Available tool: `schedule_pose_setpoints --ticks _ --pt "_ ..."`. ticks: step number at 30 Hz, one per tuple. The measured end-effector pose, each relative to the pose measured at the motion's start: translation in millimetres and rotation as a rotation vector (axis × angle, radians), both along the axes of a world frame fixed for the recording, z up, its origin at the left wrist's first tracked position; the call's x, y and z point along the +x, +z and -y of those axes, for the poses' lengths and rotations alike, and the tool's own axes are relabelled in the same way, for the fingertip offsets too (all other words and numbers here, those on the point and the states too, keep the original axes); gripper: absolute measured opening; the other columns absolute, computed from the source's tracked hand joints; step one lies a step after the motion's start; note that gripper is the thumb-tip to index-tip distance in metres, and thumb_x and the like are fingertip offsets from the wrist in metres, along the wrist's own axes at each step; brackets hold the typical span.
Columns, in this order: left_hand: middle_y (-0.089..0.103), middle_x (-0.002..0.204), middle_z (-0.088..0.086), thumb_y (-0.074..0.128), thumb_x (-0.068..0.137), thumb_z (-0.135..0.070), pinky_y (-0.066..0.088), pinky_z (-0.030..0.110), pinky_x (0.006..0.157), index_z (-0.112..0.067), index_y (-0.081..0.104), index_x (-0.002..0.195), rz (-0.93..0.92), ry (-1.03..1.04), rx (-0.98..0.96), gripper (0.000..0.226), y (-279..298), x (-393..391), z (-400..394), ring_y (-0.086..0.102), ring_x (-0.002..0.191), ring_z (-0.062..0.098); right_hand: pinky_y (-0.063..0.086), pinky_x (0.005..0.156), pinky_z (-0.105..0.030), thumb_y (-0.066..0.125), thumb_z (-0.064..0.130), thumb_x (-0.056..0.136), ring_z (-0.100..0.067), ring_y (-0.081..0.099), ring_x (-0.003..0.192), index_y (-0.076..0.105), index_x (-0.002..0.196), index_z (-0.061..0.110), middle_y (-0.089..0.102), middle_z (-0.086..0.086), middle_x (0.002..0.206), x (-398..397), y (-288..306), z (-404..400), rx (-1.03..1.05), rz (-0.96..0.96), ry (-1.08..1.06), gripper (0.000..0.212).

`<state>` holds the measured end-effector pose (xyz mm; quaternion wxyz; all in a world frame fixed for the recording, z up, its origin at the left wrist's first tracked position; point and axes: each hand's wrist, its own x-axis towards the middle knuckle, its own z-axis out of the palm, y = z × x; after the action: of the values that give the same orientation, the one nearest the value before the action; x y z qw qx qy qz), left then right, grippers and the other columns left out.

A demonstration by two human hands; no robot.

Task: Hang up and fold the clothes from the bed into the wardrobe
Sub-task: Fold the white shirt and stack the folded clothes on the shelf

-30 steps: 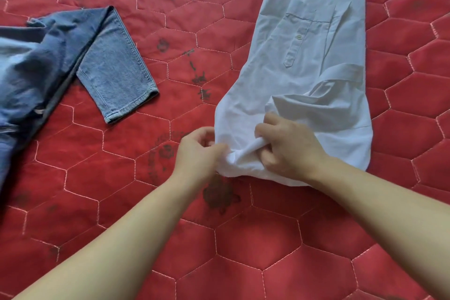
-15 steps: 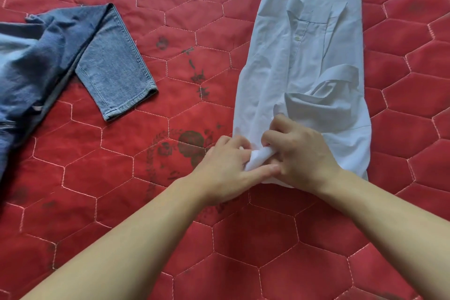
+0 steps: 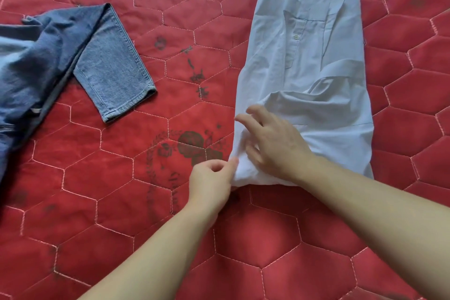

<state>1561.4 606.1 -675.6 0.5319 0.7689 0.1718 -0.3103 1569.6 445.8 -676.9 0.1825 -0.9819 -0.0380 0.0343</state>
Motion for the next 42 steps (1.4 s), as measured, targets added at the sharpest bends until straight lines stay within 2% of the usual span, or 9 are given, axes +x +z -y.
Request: schedule_pose_setpoints --ticks 6,11,20,24,28,32,36,39,42 --pt "0.075 0.080 0.001 0.075 0.083 -0.017 0.061 0.043 0.075 -0.010 0.069 0.103 -0.060 0.063 -0.028 0.022 5 1 4 0.073 0.076 0.020 0.029 0.105 -0.056 0.044 0.046 0.084 -0.025 0.039 0.137 0.040 0.143 0.029 0.034 -0.004 0.154 -21 -7 0 -0.059 -0.014 0.022 0.062" --pt "0.073 0.086 0.002 0.065 0.092 -0.018 0.050 0.023 0.062 -0.011 0.072 0.100 -0.361 -0.178 -0.272 0.013 18 16 5 0.063 0.067 0.010 0.007 0.117 -0.055 0.006 0.058 0.085 -0.015 0.006 0.150 0.017 0.153 0.036 0.014 0.009 0.162 -18 -8 8 -0.036 -0.238 0.041 0.072" --pt "0.050 0.055 -0.004 0.065 0.086 -0.015 0.038 0.017 0.045 -0.017 0.063 0.071 -0.432 -0.020 -0.115 0.015 12 15 -6 0.039 0.046 0.007 0.025 0.111 -0.062 0.052 0.077 0.071 -0.029 0.034 0.142 0.039 0.146 0.022 0.035 -0.007 0.155 -76 -2 21 -0.111 -0.111 0.176 0.094" --pt "0.049 0.053 -0.003 0.061 0.084 -0.008 0.042 0.017 0.045 -0.013 0.060 0.076 -0.512 0.159 -0.128 0.010 19 18 -21 0.043 0.040 0.008 0.029 0.107 -0.063 0.080 0.037 0.050 -0.035 0.046 0.133 0.045 0.140 0.017 0.045 -0.012 0.147 -114 -4 30 -0.285 -0.134 0.068 0.099" --pt "0.041 0.070 0.000 0.061 0.083 -0.004 0.042 0.016 0.047 -0.008 0.064 0.083 -0.622 0.062 -0.149 0.005 36 11 -41 0.040 0.042 0.007 0.048 0.088 -0.059 0.072 0.010 0.052 -0.033 0.060 0.117 0.058 0.125 0.020 0.061 -0.008 0.129 -146 3 54 -0.204 -0.138 -0.103 0.076" --pt "0.062 0.100 -0.002 0.068 0.086 -0.015 0.049 0.022 0.062 -0.026 0.054 0.123 0.107 -0.135 0.182 0.041 41 -13 -43 0.062 0.067 0.006 0.056 0.076 -0.044 0.049 0.002 0.066 -0.028 0.063 0.108 0.066 0.113 0.021 0.066 0.003 0.117 -149 27 53 -0.011 -0.133 -0.204 0.054" --pt "0.058 0.128 -0.008 0.066 0.076 -0.048 0.042 0.027 0.095 -0.030 0.060 0.123 0.806 -0.600 0.206 0.051 49 -41 -49 0.053 0.111 0.006 0.049 0.074 -0.040 0.043 0.015 0.076 -0.026 0.058 0.095 0.058 0.089 0.029 0.064 0.011 0.091 -146 44 49 0.088 -0.346 -0.363 0.025" --pt "0.059 0.130 -0.010 0.069 0.060 -0.053 0.046 0.041 0.088 -0.035 0.060 0.119 0.960 -0.923 0.523 0.062 36 -41 -61 0.049 0.112 0.021 0.043 0.070 -0.038 0.032 0.024 0.067 -0.025 0.055 0.075 0.050 0.072 0.023 0.059 0.005 0.067 -150 45 53 0.149 -0.343 -0.357 0.019" --pt "0.070 0.096 -0.014 0.069 0.067 -0.033 0.052 0.040 0.076 -0.028 0.072 0.086 0.863 -0.807 0.431 0.020 42 -35 -64 0.061 0.094 0.020 0.032 0.065 -0.034 0.032 0.024 0.066 -0.021 0.052 0.066 0.049 0.064 0.017 0.054 0.002 0.057 -162 48 54 0.180 -0.227 -0.387 0.018"
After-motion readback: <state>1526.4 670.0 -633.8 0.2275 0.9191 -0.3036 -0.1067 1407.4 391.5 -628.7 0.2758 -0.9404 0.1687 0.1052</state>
